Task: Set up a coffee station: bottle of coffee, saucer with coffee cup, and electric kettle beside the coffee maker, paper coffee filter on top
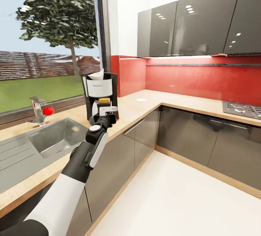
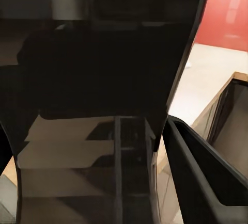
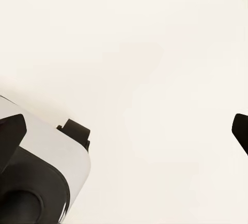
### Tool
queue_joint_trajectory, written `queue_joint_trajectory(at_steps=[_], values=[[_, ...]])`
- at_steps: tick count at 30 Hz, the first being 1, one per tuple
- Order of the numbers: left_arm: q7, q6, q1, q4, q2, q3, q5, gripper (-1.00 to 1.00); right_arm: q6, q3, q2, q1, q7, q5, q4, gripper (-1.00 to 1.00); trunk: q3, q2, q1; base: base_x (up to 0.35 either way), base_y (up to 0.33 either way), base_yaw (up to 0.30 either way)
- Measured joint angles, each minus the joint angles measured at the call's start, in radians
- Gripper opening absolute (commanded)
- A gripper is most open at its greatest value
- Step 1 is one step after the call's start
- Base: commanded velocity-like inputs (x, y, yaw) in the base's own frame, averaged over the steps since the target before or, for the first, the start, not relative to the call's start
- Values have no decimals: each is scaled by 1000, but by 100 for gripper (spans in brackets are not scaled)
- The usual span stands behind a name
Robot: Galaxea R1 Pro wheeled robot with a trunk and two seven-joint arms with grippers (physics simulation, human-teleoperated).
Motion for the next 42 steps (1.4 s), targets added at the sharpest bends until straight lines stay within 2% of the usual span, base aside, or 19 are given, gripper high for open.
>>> queue_joint_trajectory(at_steps=[17, 34, 42], values=[[2, -3, 0, 9, -1, -1, 0, -100, -1, 0, 0, 0, -1, 0, 0, 100, 0, 0, 0, 0, -132, 15], [2, -3, 0, 8, 0, 0, 1, -100, -1, 1, 0, 0, -3, 0, 0, 100, 0, 0, 0, 0, -9, 235], [2, -3, 0, 9, 0, 0, 0, -100, -1, 1, 0, 0, -3, 0, 0, 100, 0, 0, 0, 0, -155, 85]])
